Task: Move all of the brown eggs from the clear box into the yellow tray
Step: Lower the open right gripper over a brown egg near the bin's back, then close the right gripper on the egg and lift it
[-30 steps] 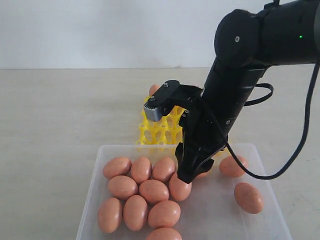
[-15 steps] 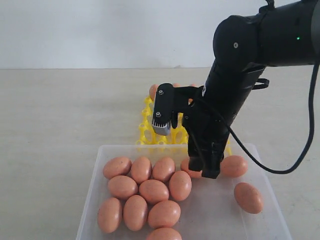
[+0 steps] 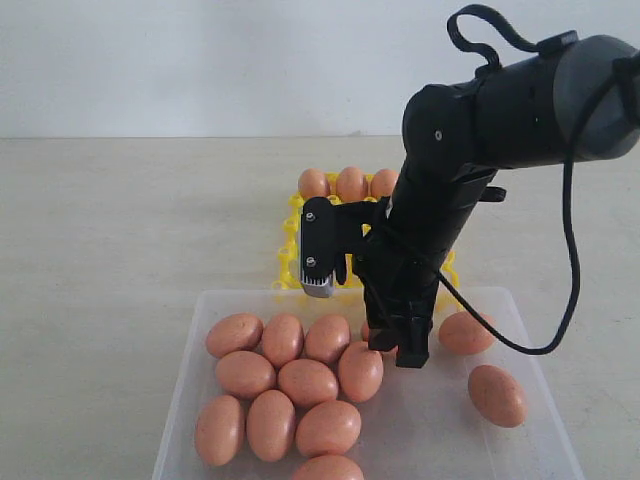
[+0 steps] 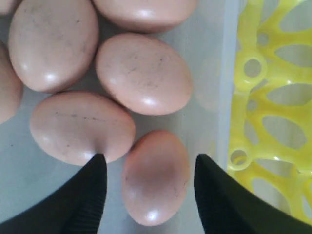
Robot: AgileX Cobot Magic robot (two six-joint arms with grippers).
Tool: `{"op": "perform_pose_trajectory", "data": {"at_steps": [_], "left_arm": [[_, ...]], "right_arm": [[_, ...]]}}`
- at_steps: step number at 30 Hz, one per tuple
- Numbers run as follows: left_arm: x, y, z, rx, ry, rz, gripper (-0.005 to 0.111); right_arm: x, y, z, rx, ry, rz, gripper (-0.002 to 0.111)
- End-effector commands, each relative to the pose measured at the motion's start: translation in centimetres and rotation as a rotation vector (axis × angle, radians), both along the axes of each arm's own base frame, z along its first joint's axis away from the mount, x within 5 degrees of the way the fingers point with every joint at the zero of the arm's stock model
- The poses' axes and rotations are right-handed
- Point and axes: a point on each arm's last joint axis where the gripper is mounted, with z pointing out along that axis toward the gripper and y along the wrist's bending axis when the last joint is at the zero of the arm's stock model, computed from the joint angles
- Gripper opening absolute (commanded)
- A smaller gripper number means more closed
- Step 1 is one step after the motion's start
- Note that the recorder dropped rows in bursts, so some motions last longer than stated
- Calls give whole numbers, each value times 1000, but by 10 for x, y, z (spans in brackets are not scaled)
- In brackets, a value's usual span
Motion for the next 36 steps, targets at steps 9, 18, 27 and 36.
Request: {"op": "perform_pose_trajectory", "data": {"at_steps": [9, 18, 27, 36], "left_arm": [[0, 0, -1, 1, 0, -9, 4], [0, 0, -1, 1, 0, -9, 4], [0, 0, -1, 1, 0, -9, 4], [0, 0, -1, 1, 0, -9, 4]], "right_arm": [[4, 2, -29, -33, 62, -19, 49], [6, -1, -41, -46, 92, -77, 49], [4, -1, -41, -54, 127, -106, 18], [1, -2, -38, -46, 156, -190, 0]]}}
